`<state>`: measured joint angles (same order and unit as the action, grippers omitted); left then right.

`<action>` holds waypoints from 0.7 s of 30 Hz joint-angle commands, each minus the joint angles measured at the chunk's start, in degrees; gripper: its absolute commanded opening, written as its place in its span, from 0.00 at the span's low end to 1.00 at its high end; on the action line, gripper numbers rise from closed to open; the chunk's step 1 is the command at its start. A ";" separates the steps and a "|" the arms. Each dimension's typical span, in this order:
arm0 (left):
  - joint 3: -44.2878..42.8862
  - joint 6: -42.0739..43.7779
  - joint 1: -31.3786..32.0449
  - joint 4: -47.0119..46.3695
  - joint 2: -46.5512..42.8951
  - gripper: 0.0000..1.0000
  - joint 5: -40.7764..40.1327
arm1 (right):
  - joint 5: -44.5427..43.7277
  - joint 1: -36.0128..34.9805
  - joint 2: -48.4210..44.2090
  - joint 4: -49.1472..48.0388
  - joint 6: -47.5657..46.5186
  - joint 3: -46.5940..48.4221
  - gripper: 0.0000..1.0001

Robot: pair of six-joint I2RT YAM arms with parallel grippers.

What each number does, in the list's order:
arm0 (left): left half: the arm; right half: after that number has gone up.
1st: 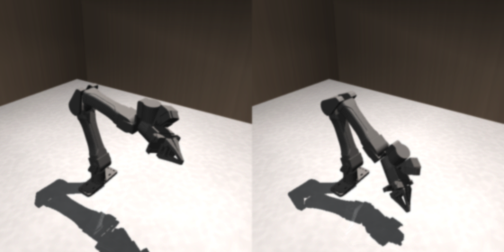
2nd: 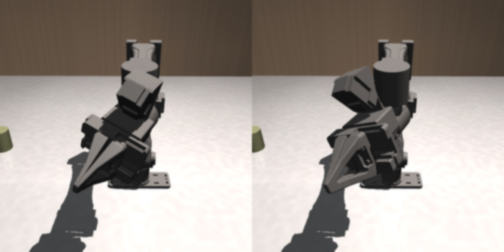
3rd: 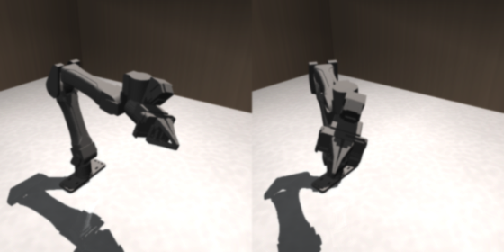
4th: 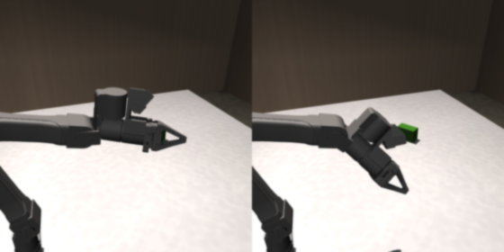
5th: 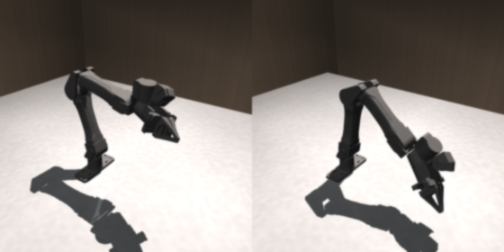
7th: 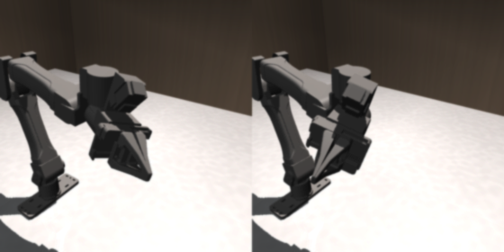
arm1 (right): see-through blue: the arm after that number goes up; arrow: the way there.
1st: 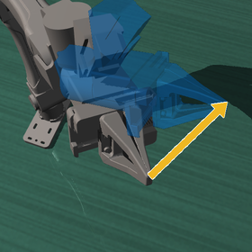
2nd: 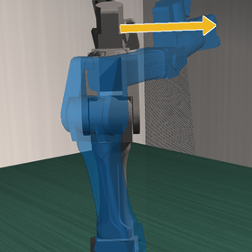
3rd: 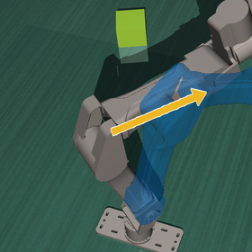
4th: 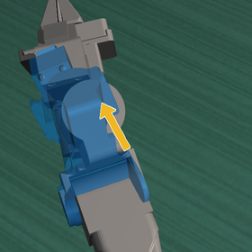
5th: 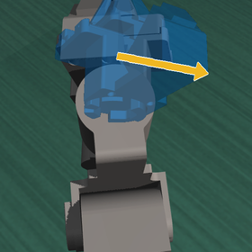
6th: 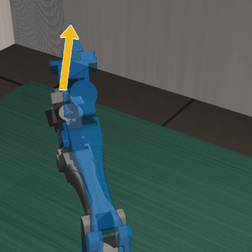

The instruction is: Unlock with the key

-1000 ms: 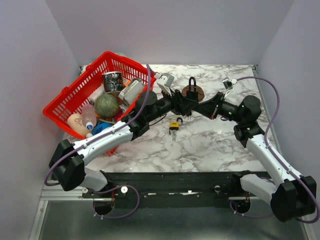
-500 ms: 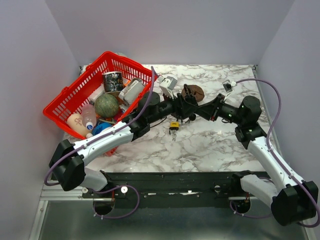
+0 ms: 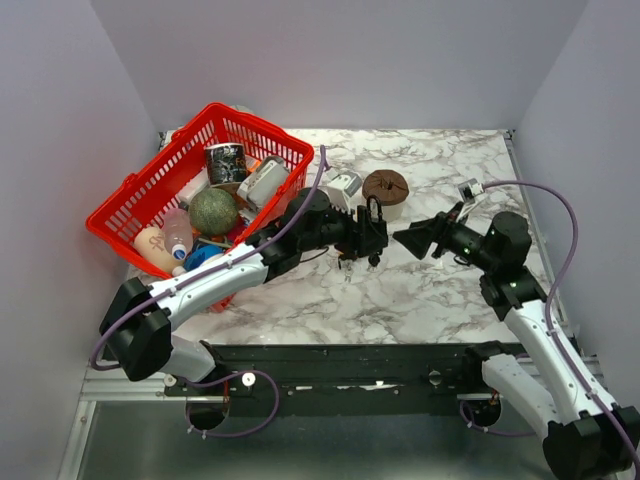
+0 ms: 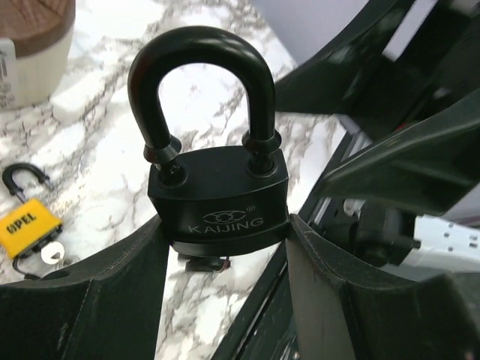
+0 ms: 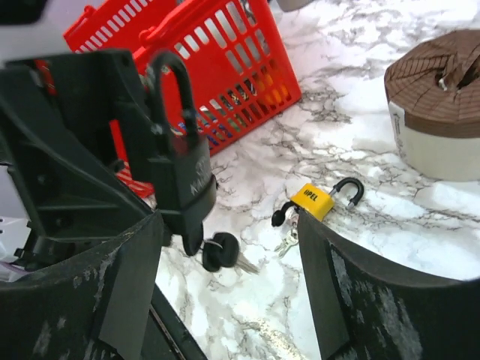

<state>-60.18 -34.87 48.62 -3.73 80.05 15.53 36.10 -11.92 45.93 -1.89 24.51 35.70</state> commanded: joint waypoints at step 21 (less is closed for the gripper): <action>7.01 18.96 -1.51 3.99 -7.45 0.00 49.16 | 31.65 -6.62 4.60 8.57 -9.75 13.78 0.82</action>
<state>-52.36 -16.73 47.83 5.32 74.15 54.35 59.59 -16.23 49.41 6.28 15.31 48.86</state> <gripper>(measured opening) 0.644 0.821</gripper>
